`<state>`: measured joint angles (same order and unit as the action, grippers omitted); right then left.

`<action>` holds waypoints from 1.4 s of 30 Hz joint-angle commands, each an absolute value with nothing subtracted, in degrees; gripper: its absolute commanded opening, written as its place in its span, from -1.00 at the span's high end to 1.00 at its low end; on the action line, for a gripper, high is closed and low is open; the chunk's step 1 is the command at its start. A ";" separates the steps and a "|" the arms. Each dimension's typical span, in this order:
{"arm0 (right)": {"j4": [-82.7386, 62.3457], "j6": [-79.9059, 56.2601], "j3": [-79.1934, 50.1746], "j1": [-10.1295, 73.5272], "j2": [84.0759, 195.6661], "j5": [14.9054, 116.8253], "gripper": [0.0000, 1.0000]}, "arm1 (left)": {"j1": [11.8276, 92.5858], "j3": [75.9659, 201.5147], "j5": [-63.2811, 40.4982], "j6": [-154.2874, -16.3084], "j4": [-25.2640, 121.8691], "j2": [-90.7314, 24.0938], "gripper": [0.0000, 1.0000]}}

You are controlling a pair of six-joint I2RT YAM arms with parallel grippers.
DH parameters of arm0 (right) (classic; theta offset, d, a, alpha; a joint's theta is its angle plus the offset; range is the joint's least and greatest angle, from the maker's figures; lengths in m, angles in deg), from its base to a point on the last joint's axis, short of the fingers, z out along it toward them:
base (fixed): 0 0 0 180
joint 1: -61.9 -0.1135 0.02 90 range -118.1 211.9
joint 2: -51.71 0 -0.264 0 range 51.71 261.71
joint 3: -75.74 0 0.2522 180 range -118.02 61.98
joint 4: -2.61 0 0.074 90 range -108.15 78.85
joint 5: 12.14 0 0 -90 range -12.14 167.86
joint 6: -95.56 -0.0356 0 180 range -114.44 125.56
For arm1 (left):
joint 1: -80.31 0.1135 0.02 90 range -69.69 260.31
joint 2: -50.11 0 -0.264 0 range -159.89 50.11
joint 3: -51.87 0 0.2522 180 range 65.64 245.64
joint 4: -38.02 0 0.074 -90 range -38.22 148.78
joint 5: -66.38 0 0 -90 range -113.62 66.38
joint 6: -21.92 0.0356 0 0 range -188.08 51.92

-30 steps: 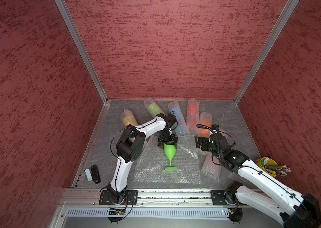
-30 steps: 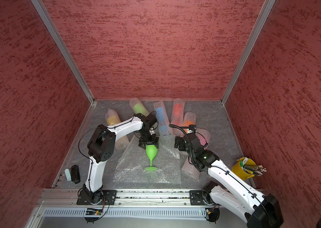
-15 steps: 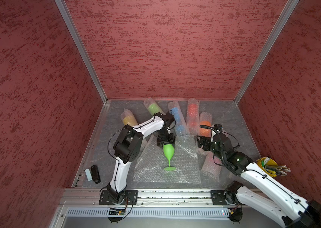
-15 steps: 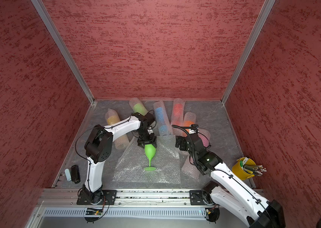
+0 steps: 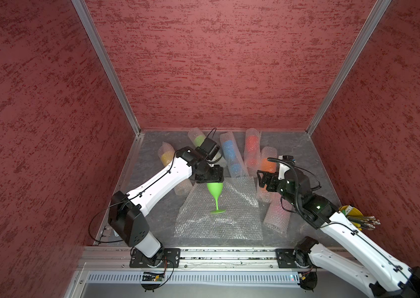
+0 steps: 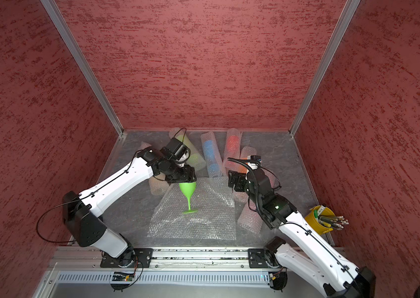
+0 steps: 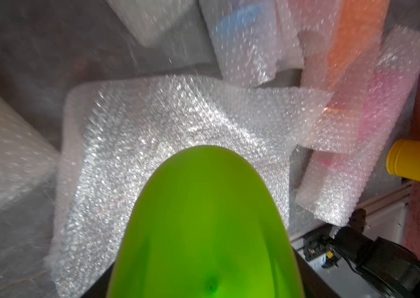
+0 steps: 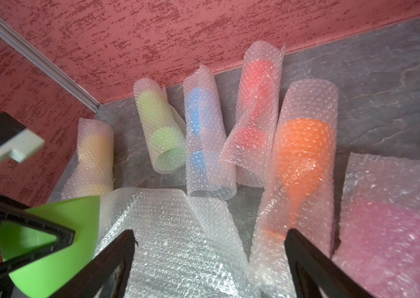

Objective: Unpack wine glasses from bubble wrap
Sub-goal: Pick up the wine glass from the bubble wrap, then place the wine glass at the center of the board.

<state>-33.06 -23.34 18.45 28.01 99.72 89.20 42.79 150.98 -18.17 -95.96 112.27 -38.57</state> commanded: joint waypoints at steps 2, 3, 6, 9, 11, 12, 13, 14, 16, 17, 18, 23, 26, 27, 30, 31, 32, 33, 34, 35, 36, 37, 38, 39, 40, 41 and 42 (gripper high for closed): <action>-27.22 -20.58 18.09 28.40 98.42 84.26 -0.86 | 43.70 148.53 -29.01 -89.86 99.05 -32.06 -0.41; -26.22 -20.21 18.13 28.43 98.31 83.74 -0.86 | 43.81 147.23 -30.73 -87.26 95.27 -30.62 -0.41; -23.92 -19.28 17.62 28.41 98.75 81.94 -0.86 | 44.07 141.30 -35.35 -78.90 82.44 -26.96 -0.41; -22.07 -18.96 17.41 28.41 99.64 79.88 -0.85 | 47.09 134.34 -34.54 -75.96 68.61 -24.03 -0.34; -20.75 -19.10 17.86 28.41 100.25 78.96 -0.85 | 51.08 131.12 -31.55 -77.00 60.79 -23.43 -0.26; -20.01 -19.20 18.22 28.35 100.49 78.52 -0.85 | 53.48 130.40 -30.40 -78.15 58.33 -23.80 -0.23; -19.40 -19.28 18.53 28.41 100.73 78.27 -0.85 | 55.17 130.13 -29.80 -78.61 56.74 -24.48 -0.21; -18.92 -19.48 18.77 28.41 101.09 78.26 -0.84 | 56.73 129.99 -29.73 -77.99 55.10 -25.49 -0.19; -17.77 -19.66 19.43 28.41 101.80 78.00 -0.84 | 58.08 129.89 -30.88 -73.78 51.42 -27.58 -0.18; -17.03 -19.74 19.90 28.41 102.14 77.74 -0.85 | 58.55 129.71 -31.53 -71.42 48.67 -28.99 -0.18; -16.25 -19.74 20.29 28.41 102.47 77.37 -0.84 | 59.10 129.50 -32.40 -69.62 45.95 -30.31 -0.18; -13.98 -19.81 20.95 28.40 104.88 76.49 -0.84 | 62.61 129.97 -36.60 -67.18 38.70 -37.24 -0.16; -13.77 -19.41 20.45 28.41 106.26 76.62 -0.84 | 64.56 130.82 -38.25 -66.06 36.77 -41.15 -0.15; -13.45 -19.32 20.56 28.42 106.45 76.63 -0.84 | 65.32 131.26 -38.62 -66.29 36.55 -42.31 -0.14; -12.68 -19.20 21.00 28.41 106.81 77.06 -0.85 | 67.66 132.27 -38.44 -68.32 35.29 -45.08 -0.15; -12.35 -19.22 21.18 28.41 106.97 77.07 -0.84 | 68.45 132.91 -37.84 -69.33 35.27 -46.13 -0.16; -12.01 -19.22 21.50 28.41 107.20 77.13 -0.84 | 69.36 133.80 -36.65 -69.90 35.31 -47.44 -0.17; -11.80 -19.31 21.76 28.37 107.38 77.14 -0.84 | 69.93 134.66 -36.04 -70.17 35.51 -48.70 -0.18; -11.48 -19.49 22.04 28.37 107.60 77.07 -0.84 | 70.34 135.91 -36.10 -69.90 35.87 -50.20 -0.19; -11.18 -19.66 22.43 28.41 107.84 76.99 -0.85 | 70.61 137.16 -36.15 -69.42 36.31 -51.66 -0.20; -10.81 -20.05 22.79 28.40 107.95 76.99 -0.84 | 70.72 138.08 -36.32 -68.92 36.59 -52.90 -0.21; -10.13 -20.42 23.38 28.37 108.04 76.79 -0.84 | 70.73 138.72 -36.48 -68.30 36.83 -54.17 -0.23; -9.26 -20.75 24.18 28.35 108.12 76.30 -0.84 | 70.71 138.82 -36.43 -67.82 36.05 -55.32 -0.26; -8.60 -21.01 24.79 28.36 108.19 75.90 -0.84 | 70.72 138.53 -36.48 -67.40 34.62 -56.24 -0.29; -7.84 -21.12 25.40 28.37 108.22 75.63 -0.84 | 70.72 138.50 -37.32 -67.06 33.49 -57.11 -0.31; -7.28 -21.24 25.88 28.41 108.30 75.58 -0.84 | 70.77 138.69 -38.29 -66.92 32.69 -58.19 -0.32; -6.91 -21.20 26.14 28.35 108.31 75.58 -0.84 | 70.88 138.97 -38.47 -66.70 31.99 -59.06 -0.32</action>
<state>-10.83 -20.48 25.29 28.06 108.20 76.72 70.96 138.08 -37.25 -68.20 35.77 -56.69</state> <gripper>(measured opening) 0.921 0.693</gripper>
